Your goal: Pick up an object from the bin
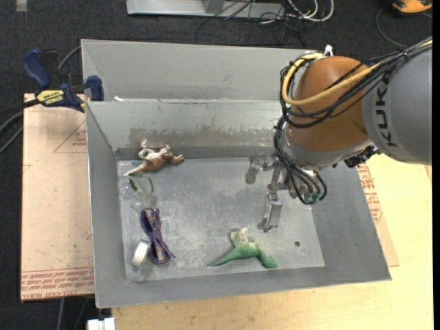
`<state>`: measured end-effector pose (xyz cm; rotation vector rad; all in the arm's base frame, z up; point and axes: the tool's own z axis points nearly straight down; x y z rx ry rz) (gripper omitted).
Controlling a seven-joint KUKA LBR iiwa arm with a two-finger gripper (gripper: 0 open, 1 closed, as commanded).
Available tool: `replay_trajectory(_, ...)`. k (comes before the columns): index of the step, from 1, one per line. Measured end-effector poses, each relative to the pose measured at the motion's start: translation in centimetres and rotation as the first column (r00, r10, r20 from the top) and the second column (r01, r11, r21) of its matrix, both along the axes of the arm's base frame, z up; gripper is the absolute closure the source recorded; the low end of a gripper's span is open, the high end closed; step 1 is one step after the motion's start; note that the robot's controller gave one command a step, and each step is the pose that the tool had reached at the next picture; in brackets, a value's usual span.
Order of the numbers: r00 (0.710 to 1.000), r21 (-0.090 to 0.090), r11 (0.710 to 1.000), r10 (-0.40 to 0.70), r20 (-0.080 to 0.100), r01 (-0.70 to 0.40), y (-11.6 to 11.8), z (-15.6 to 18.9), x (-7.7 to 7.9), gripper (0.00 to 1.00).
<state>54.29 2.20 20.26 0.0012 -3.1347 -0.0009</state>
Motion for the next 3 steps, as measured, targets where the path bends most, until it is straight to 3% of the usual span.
replay_trajectory(1,1.000,0.000,1.000,-0.001,0.008,0.001,0.0,0.5,0.1,0.00)
replay_trajectory(2,0.990,0.001,0.990,0.144,0.006,-0.144,-0.9,-10.2,-3.2,0.00)
replay_trajectory(3,0.969,0.001,0.969,0.245,0.007,-0.245,-1.6,-6.0,-5.1,0.00)
